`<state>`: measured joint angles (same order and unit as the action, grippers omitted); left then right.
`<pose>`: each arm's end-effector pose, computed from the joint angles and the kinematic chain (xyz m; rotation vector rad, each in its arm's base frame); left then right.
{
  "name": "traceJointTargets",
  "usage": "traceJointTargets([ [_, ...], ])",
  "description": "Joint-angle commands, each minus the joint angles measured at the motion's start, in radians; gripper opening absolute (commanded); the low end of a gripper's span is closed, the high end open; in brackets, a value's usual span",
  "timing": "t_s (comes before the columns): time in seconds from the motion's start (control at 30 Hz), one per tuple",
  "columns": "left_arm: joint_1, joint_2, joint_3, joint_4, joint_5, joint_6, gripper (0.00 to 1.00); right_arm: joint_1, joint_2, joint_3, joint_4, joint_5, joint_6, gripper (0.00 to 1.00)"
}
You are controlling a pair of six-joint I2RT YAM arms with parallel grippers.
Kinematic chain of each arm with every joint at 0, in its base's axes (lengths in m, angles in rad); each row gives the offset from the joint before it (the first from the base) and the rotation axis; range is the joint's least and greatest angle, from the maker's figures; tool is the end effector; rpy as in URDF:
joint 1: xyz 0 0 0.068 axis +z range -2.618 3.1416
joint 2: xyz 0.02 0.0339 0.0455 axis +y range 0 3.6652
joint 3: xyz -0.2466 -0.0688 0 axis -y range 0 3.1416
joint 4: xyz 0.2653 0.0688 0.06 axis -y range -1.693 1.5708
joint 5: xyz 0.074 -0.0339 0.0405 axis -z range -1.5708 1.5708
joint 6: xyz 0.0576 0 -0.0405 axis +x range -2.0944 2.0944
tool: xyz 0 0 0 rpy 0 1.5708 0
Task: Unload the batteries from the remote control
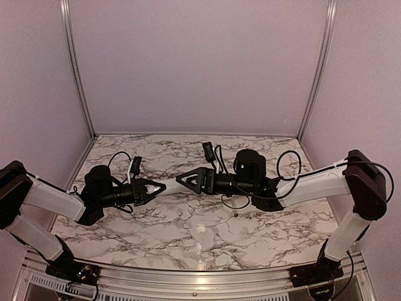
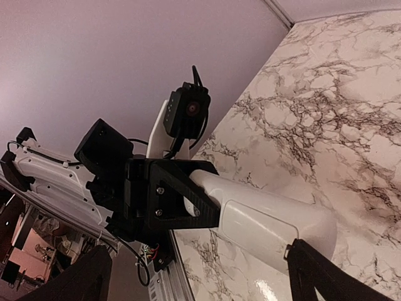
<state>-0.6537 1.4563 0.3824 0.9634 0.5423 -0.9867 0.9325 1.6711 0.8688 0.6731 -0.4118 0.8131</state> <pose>0.2150 -0.2022 0.1403 0.1524 1.9652 -1.6149 0.2186 0.3333 0.1935 -0.4746 1.9297 1.5778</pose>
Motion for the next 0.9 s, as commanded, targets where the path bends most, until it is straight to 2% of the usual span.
traceJointTargets([
  [0.0, -0.001, -0.038, 0.002, 0.095, 0.011, -0.002, 0.00, 0.008, -0.021, -0.010, 0.017, -0.061, 0.026, 0.96],
  [0.57, -0.001, -0.042, -0.002, 0.107, 0.014, -0.002, 0.00, 0.005, -0.016, -0.020, 0.102, -0.125, 0.075, 0.96],
  [0.87, -0.001, -0.049, -0.005, 0.118, 0.018, -0.004, 0.00, -0.006, 0.006, -0.031, 0.206, -0.189, 0.130, 0.96],
])
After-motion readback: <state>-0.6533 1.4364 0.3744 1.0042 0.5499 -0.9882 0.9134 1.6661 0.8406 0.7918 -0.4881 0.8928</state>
